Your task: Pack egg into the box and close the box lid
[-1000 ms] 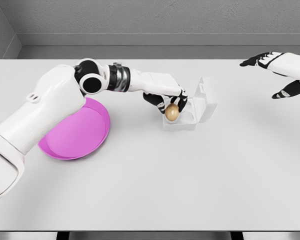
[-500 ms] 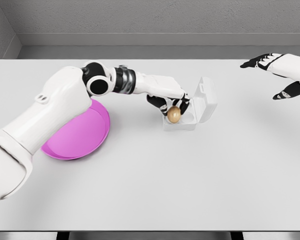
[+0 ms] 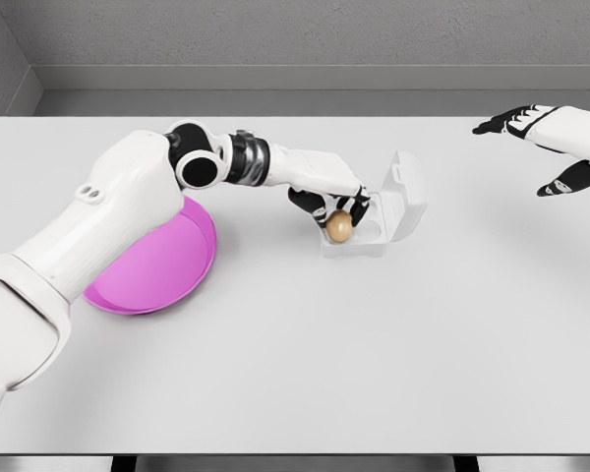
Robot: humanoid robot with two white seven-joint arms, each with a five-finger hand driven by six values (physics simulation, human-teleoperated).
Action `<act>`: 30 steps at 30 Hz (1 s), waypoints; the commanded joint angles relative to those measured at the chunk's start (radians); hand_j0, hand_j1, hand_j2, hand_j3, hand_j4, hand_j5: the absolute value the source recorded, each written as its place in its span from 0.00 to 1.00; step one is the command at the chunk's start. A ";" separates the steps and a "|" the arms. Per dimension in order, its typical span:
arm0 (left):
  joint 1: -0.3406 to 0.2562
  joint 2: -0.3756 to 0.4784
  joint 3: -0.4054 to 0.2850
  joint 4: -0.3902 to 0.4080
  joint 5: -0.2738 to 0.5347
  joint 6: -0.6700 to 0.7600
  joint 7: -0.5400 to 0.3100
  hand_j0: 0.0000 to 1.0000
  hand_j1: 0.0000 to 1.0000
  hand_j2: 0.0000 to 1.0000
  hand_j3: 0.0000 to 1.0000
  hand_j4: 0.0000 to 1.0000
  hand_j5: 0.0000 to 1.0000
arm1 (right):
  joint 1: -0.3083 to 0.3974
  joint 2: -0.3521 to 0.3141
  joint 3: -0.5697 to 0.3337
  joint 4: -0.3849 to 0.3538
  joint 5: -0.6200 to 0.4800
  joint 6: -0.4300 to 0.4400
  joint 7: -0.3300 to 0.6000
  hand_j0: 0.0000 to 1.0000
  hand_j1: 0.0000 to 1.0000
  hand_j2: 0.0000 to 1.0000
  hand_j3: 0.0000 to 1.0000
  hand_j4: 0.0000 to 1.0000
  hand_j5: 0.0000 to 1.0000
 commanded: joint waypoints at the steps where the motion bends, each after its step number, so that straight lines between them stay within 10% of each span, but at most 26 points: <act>1: 0.000 -0.002 0.002 0.001 0.003 0.003 0.000 0.43 0.43 0.43 0.43 0.43 0.43 | 0.000 -0.001 0.000 0.000 -0.006 0.003 0.000 1.00 1.00 1.00 1.00 1.00 1.00; 11: -0.002 0.001 0.008 0.001 0.007 0.003 0.000 0.87 0.87 0.87 0.87 0.87 0.87 | 0.000 -0.001 0.000 0.001 -0.006 0.003 0.000 1.00 1.00 1.00 1.00 1.00 1.00; 18: -0.012 0.024 0.019 -0.004 0.020 0.003 0.002 1.00 1.00 1.00 1.00 1.00 1.00 | 0.000 -0.001 -0.002 0.004 -0.005 0.003 0.000 1.00 1.00 1.00 1.00 1.00 1.00; 23: -0.026 0.380 0.036 -0.298 0.290 0.003 0.002 1.00 1.00 1.00 1.00 1.00 1.00 | 0.000 -0.001 -0.002 0.004 0.012 0.003 0.000 1.00 1.00 1.00 1.00 1.00 1.00; 30: 0.021 0.524 0.143 -0.262 0.359 0.003 0.002 1.00 1.00 1.00 1.00 1.00 1.00 | -0.002 0.060 0.086 0.004 0.206 0.003 0.000 1.00 1.00 1.00 1.00 1.00 1.00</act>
